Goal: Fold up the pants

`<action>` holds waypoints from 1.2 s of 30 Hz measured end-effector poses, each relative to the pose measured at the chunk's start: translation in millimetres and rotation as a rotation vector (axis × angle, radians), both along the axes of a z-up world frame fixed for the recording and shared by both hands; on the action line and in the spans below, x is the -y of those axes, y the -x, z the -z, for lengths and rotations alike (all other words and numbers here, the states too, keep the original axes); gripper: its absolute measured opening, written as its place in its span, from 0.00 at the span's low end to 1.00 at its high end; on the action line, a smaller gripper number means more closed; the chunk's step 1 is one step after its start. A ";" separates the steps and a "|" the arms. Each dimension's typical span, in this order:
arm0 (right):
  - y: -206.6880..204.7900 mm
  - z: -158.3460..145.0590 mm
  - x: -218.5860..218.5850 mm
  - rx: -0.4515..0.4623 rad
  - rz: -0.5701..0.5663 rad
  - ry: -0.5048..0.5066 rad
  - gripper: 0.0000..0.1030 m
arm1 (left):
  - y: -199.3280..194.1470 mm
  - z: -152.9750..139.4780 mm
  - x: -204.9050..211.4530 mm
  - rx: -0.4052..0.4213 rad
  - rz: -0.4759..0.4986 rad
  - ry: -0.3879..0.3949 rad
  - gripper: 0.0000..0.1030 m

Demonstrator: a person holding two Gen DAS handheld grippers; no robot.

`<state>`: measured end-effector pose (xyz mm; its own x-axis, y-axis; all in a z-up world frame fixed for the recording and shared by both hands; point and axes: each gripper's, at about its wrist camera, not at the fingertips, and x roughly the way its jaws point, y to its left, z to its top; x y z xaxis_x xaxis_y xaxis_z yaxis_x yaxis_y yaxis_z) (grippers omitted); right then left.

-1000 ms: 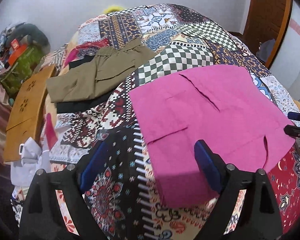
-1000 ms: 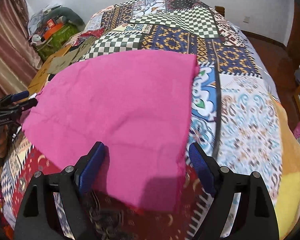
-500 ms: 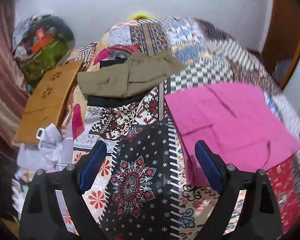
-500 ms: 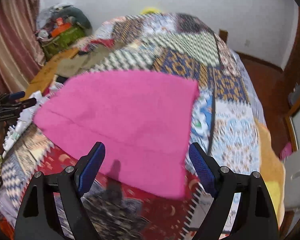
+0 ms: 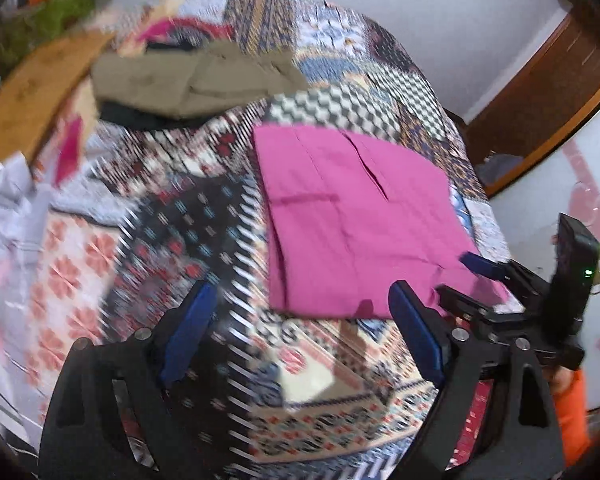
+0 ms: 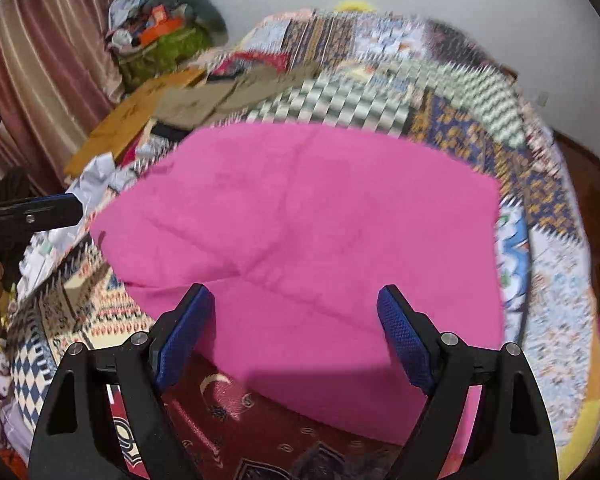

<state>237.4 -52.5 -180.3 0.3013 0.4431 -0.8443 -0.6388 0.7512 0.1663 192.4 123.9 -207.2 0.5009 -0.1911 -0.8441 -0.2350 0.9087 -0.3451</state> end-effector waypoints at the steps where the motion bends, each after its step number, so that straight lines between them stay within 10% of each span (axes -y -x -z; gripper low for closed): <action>1: 0.7 0.7 0.9 -0.001 -0.001 -0.002 0.81 | 0.7 1.6 1.8 -0.006 0.008 0.017 0.85; 19: -0.6 3.7 2.5 -0.029 -0.037 -0.027 0.85 | -23.9 24.2 12.5 -0.015 0.000 0.249 0.78; 23: -1.0 4.0 3.8 -0.036 -0.037 -0.037 0.85 | -35.2 22.6 8.3 -0.025 -0.047 0.163 0.36; 36: -5.3 -8.0 32.8 -0.044 0.084 -0.113 0.82 | -18.9 -31.7 36.8 0.134 0.025 -0.252 0.21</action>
<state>242.7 -85.3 -172.2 0.3047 0.5105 -0.8041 -0.5646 0.7767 0.2792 211.3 87.1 -175.5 0.6087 0.0026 -0.7934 -0.1787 0.9747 -0.1339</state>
